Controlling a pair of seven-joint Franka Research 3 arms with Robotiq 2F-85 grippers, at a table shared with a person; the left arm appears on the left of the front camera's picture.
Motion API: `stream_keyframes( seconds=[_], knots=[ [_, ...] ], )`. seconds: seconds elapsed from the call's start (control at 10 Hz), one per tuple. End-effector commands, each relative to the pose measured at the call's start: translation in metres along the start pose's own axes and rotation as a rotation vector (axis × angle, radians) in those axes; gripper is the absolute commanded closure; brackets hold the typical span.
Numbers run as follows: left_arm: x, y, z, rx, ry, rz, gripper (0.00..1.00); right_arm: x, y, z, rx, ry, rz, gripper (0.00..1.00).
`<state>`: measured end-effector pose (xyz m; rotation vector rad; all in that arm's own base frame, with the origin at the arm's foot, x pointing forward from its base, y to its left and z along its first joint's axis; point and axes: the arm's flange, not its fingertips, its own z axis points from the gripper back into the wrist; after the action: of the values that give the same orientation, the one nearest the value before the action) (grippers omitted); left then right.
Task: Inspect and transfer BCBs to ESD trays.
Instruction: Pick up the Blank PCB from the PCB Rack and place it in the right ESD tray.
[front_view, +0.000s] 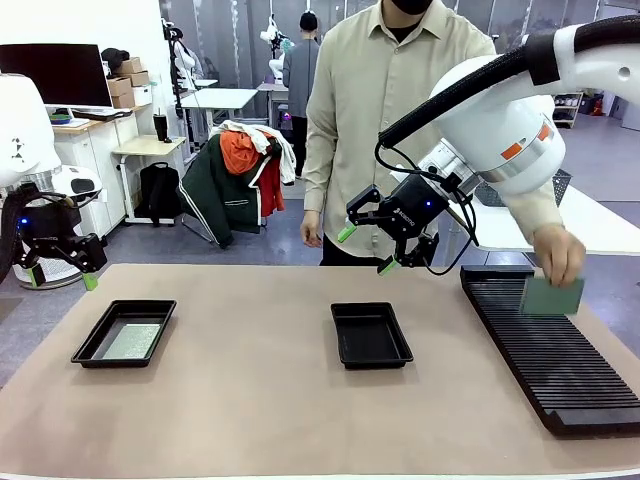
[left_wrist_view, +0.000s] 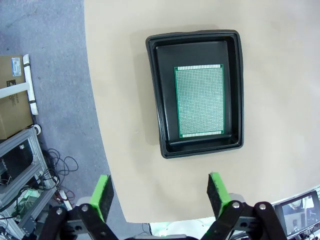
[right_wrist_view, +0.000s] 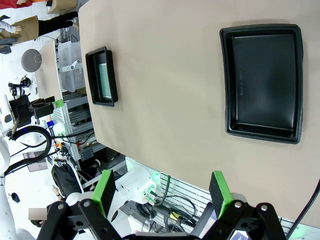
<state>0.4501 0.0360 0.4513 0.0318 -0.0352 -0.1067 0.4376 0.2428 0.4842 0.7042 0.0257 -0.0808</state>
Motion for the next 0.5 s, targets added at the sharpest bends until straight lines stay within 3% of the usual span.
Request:
stream_keyframes(
  seconds=[0.0,0.4],
  knots=[
    [-0.0005,0.0012,-0.0027,-0.006,-0.007,-0.006,0.00,0.0024,0.0013,-0.0001,-0.018,-0.001,0.001,0.00],
    [-0.0005,0.0012,-0.0027,-0.006,-0.007,-0.006,0.00,0.0024,0.0013,-0.0001,-0.018,-0.001,0.001,0.00]
  ],
)
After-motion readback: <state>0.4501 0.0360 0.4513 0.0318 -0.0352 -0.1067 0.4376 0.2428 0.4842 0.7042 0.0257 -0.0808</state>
